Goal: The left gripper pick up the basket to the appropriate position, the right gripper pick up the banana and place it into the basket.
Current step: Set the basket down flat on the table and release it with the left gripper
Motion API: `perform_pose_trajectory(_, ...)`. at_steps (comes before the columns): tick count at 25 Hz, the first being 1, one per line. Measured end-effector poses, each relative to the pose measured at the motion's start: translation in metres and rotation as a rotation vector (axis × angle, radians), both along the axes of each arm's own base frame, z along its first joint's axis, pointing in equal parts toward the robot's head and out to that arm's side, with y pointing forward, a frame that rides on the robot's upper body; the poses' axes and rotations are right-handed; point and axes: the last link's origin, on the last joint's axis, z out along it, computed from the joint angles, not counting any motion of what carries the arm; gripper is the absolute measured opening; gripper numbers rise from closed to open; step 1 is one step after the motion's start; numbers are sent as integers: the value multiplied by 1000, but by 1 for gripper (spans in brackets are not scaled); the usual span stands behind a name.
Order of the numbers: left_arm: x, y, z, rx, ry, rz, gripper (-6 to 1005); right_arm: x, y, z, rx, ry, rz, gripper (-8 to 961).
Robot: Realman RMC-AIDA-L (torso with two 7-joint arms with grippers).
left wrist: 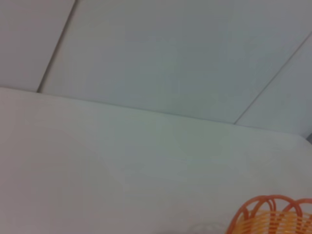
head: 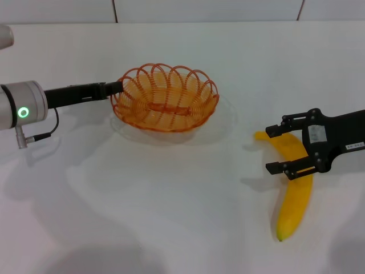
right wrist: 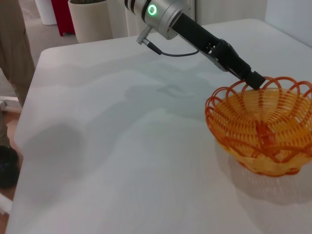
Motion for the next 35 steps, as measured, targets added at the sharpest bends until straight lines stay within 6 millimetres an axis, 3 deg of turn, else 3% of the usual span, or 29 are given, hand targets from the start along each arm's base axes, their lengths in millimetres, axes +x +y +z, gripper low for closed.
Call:
perform_pose_trajectory(18, 3, 2, 0, 4, 1, -13, 46, 0, -1, -1, -5, 4, -4, 816)
perform_pose_trajectory(26, 5, 2, -1, 5, -1, -22, 140, -1, 0, -2, -13, -2, 3, 816)
perform_pose_trajectory(32, 5, 1, -2, 2, 1, -24, 287, -1, 0, -3, -16, -3, 6, 815)
perform_pose_trajectory(35, 4, 1, -3, -2, 6, -27, 420, -2, 0, -3, -16, -3, 7, 815)
